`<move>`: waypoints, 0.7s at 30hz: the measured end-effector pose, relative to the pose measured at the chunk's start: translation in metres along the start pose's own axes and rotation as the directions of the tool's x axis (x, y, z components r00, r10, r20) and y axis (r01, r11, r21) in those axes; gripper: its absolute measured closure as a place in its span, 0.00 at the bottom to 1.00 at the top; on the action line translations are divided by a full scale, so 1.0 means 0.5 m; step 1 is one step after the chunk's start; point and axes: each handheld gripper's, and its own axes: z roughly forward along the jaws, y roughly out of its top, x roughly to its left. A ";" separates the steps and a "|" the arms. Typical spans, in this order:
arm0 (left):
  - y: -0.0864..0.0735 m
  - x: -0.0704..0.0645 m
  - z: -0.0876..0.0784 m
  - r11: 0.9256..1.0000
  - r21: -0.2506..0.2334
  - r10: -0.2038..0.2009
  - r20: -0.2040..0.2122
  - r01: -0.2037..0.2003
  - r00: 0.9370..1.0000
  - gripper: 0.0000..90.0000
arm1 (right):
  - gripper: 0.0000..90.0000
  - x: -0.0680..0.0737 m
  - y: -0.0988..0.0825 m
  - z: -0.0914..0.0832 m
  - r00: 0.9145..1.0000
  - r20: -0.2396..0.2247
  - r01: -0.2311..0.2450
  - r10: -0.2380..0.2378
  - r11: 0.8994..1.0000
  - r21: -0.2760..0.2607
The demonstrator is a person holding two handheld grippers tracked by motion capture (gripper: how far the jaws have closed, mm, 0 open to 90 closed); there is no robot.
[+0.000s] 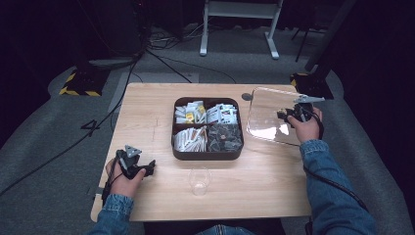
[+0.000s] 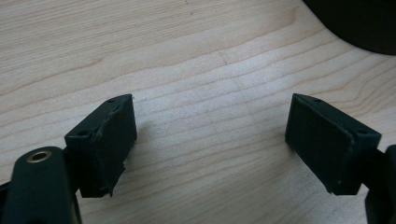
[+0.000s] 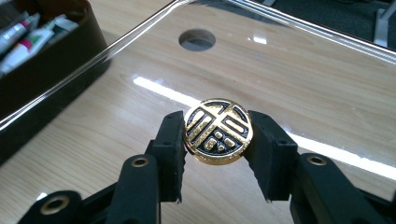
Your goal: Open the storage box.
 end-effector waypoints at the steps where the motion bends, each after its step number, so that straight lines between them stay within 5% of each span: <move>1: 0.000 0.000 -0.001 1.000 0.002 0.003 -0.002 -0.003 1.000 0.19 | 0.65 -0.003 -0.007 0.006 1.000 0.002 0.002 -0.002 1.000 0.004; 21: -0.002 -0.002 -0.002 1.000 0.002 0.003 0.004 -0.003 1.000 0.19 | 0.65 0.001 -0.055 0.047 0.999 0.010 -0.037 0.036 0.999 0.028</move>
